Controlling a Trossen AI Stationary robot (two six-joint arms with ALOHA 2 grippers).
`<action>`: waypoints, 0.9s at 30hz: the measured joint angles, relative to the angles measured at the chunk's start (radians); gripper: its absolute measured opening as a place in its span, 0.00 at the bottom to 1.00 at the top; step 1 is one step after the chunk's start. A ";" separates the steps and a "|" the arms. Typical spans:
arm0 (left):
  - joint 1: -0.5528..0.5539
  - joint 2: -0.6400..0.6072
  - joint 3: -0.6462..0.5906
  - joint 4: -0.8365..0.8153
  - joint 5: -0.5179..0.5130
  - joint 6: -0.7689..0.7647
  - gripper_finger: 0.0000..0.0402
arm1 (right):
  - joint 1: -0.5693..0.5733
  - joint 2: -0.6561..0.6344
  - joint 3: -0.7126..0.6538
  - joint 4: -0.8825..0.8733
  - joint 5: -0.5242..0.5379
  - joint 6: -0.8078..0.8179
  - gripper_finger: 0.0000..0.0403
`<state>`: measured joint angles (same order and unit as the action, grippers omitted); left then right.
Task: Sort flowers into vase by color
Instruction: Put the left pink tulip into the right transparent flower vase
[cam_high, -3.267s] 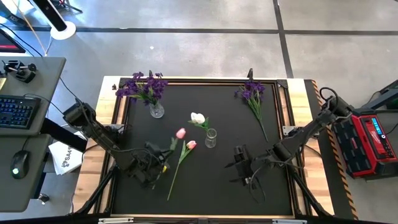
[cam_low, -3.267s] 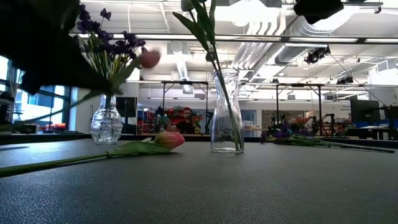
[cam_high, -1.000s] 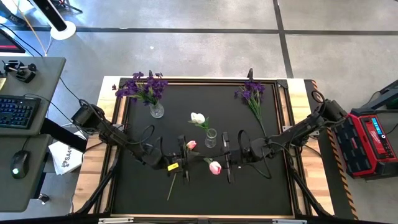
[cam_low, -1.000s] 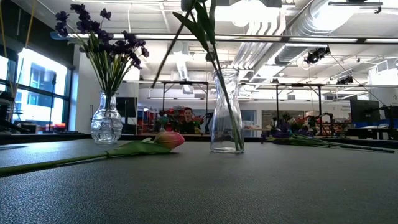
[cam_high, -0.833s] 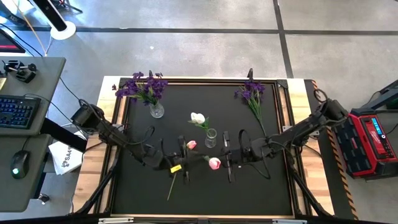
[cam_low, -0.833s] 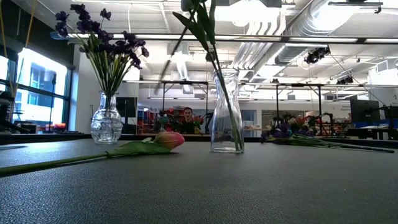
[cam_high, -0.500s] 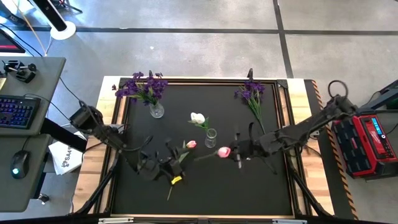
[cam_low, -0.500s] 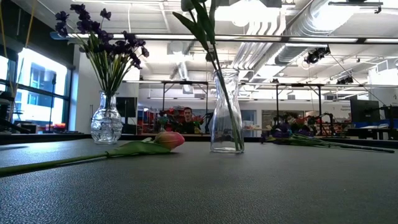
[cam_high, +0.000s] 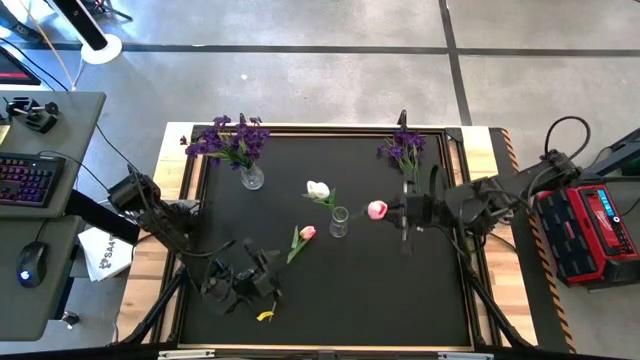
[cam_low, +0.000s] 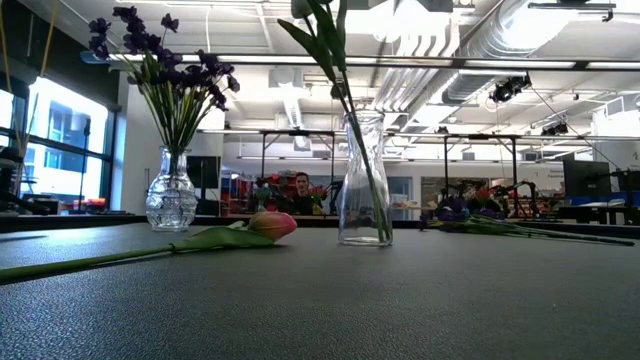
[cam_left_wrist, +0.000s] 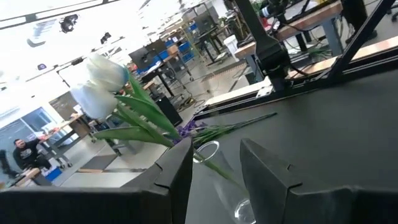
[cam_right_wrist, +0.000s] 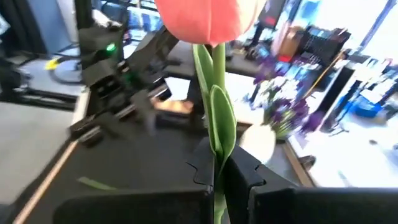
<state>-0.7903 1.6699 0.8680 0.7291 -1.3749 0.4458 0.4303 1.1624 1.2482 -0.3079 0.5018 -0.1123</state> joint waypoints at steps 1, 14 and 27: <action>-0.003 0.000 0.000 0.000 -0.006 0.000 0.30 | -0.013 0.007 0.017 0.000 0.000 -0.027 0.00; -0.004 0.000 0.000 0.000 -0.021 -0.024 0.30 | -0.178 0.133 0.047 -0.059 -0.197 -0.047 0.00; -0.004 0.000 0.000 0.000 -0.020 -0.058 0.30 | -0.272 0.237 0.047 -0.084 -0.249 0.028 0.01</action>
<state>-0.7948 1.6699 0.8677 0.7296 -1.3952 0.3877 0.1581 1.3993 1.2953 -0.3922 0.2528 -0.0846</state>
